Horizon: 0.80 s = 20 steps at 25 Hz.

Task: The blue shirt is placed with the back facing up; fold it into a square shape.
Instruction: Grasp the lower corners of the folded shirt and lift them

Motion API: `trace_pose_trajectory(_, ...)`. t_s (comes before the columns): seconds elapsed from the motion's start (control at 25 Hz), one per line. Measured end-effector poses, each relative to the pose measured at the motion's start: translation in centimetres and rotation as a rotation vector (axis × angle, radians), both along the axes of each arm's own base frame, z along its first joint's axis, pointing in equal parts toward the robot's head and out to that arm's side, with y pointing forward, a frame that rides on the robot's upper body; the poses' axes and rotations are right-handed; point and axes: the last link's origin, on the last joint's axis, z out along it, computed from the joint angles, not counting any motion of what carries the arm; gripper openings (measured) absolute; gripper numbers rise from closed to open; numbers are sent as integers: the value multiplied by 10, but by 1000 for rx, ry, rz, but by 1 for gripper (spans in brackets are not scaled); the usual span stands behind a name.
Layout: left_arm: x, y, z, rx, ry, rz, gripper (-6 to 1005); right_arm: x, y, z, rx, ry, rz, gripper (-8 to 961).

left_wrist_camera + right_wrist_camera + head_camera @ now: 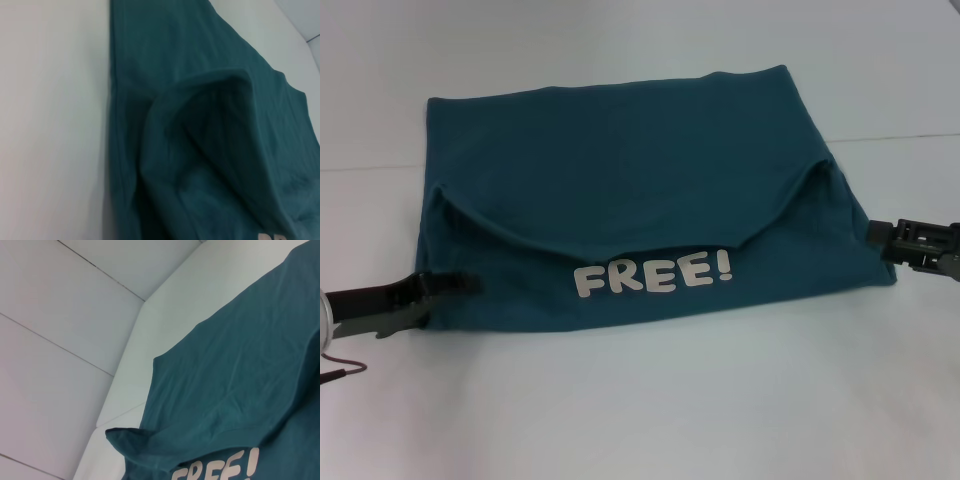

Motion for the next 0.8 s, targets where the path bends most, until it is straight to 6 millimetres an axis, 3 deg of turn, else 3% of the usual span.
trace_pose_trajectory(0.16, 1, -1, 0, -6, -11, -4, 684, 2, 0, 3, -11, -20, 0, 761)
trace_pose_trajectory(0.4, 6, -2, 5, -21, -34, -25, 488, 8, 9, 19, -137, -144, -83, 760)
trace_pose_trajectory(0.64, 15, 5, 19, -33, -63, -48, 264, 6, 34, 57, -176, -300, -196, 761)
trace_pose_trajectory(0.8, 18, 8, 23, -40, -70, -42, 127, -1, 53, 65, -181, -426, -227, 760)
